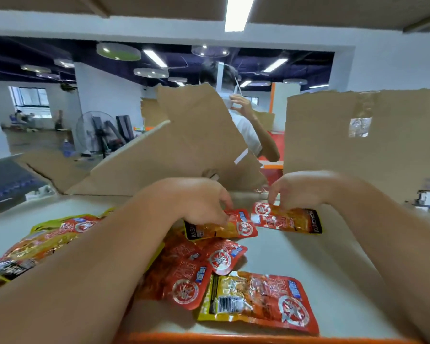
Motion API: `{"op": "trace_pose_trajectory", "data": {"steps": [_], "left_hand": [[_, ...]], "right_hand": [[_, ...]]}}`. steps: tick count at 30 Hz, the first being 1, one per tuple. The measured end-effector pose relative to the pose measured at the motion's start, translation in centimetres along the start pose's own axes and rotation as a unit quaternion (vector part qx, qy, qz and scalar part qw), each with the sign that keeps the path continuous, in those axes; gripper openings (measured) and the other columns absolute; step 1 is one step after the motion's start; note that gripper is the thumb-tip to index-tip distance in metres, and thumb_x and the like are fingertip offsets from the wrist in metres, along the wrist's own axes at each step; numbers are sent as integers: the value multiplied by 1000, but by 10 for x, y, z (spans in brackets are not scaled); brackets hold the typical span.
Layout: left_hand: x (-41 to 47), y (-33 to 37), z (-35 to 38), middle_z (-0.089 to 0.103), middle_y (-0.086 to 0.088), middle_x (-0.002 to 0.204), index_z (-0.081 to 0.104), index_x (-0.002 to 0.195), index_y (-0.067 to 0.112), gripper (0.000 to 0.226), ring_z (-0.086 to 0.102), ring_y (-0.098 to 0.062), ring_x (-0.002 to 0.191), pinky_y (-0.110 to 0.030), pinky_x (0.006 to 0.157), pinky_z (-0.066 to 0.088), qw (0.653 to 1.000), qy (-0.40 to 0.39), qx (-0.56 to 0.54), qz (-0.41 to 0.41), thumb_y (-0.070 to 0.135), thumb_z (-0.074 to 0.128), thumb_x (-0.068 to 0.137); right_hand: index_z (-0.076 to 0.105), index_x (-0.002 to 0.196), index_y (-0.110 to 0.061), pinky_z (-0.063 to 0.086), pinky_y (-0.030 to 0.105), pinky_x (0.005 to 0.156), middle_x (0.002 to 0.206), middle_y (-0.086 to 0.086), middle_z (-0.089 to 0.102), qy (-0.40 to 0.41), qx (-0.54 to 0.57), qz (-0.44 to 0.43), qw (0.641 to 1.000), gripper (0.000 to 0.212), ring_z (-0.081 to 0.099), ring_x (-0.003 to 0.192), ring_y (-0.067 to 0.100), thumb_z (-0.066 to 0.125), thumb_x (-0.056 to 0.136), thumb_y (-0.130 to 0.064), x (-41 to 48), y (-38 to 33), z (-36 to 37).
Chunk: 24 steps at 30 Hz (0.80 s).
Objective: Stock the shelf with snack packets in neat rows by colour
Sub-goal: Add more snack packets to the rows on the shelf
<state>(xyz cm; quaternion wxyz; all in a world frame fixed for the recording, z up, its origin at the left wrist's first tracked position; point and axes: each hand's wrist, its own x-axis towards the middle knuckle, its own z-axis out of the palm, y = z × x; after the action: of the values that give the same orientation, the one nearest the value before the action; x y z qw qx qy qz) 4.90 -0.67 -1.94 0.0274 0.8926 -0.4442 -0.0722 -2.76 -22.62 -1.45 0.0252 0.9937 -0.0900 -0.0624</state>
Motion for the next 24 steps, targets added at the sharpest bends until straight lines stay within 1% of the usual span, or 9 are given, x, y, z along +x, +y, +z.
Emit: {"op": "trace_pose_trajectory", "data": {"steps": [3,6,9,10,13,17,18,21,24], "left_hand": [[-6,2,0,58,9,142,50,150,35,70,58,-17,122,-34,105,48,1000,-24,5,-1,56,74,88],[-6,4,2,58,8,143,50,150,32,75,58,-18,125,-33,104,48,1000,-26,14,1,56,76,85],[-7,6,2,60,10,140,55,145,34,68,59,-17,121,-35,102,50,999,-27,28,12,57,75,85],[-8,7,2,62,11,138,58,143,34,65,60,-16,119,-37,102,51,999,-33,32,15,57,75,85],[-12,5,-2,65,11,133,63,138,34,62,63,-16,114,-39,101,54,998,-49,40,21,59,75,83],[-13,3,-1,61,13,139,56,145,38,69,61,-15,114,-37,98,54,998,-43,29,29,56,77,82],[-12,4,0,60,13,139,56,145,38,68,60,-14,110,-35,96,54,998,-39,27,32,54,77,83],[-11,5,1,63,12,128,56,144,39,66,59,-14,100,-35,91,55,999,-19,15,37,50,79,82],[-9,6,3,59,17,102,58,141,39,66,61,-14,96,-36,89,57,999,-8,8,34,50,80,80]], "right_hand": [[62,124,-38,45,26,74,100,-13,54,-24,34,25,999,48,56,93,12,79,79,-45,-4,-4,0],[55,127,-44,52,33,85,103,-14,56,-67,31,35,997,73,61,98,16,87,62,-53,-7,-5,-1],[53,125,-51,56,43,92,114,-9,61,-76,8,62,995,94,69,100,23,81,37,-65,-6,-6,0],[53,127,-50,57,43,92,116,-8,61,-80,8,63,995,95,69,101,24,82,38,-64,-5,-5,-1],[52,134,-42,58,42,91,121,-5,61,-98,7,65,993,86,68,103,24,89,57,-49,-9,-7,-5],[49,142,-36,56,40,93,126,-5,60,-115,-21,80,990,97,67,107,23,89,55,-49,-8,-8,-6],[52,138,-34,56,39,93,123,-5,61,-118,-35,83,989,91,66,107,22,89,57,-49,-8,-10,-7],[62,113,-23,57,34,84,102,-4,67,-123,-99,90,983,56,67,96,20,84,68,-49,-17,-22,-13],[65,113,-19,56,33,81,102,0,71,-126,-114,103,980,53,69,93,20,81,72,-49,-24,-26,-13]]}}
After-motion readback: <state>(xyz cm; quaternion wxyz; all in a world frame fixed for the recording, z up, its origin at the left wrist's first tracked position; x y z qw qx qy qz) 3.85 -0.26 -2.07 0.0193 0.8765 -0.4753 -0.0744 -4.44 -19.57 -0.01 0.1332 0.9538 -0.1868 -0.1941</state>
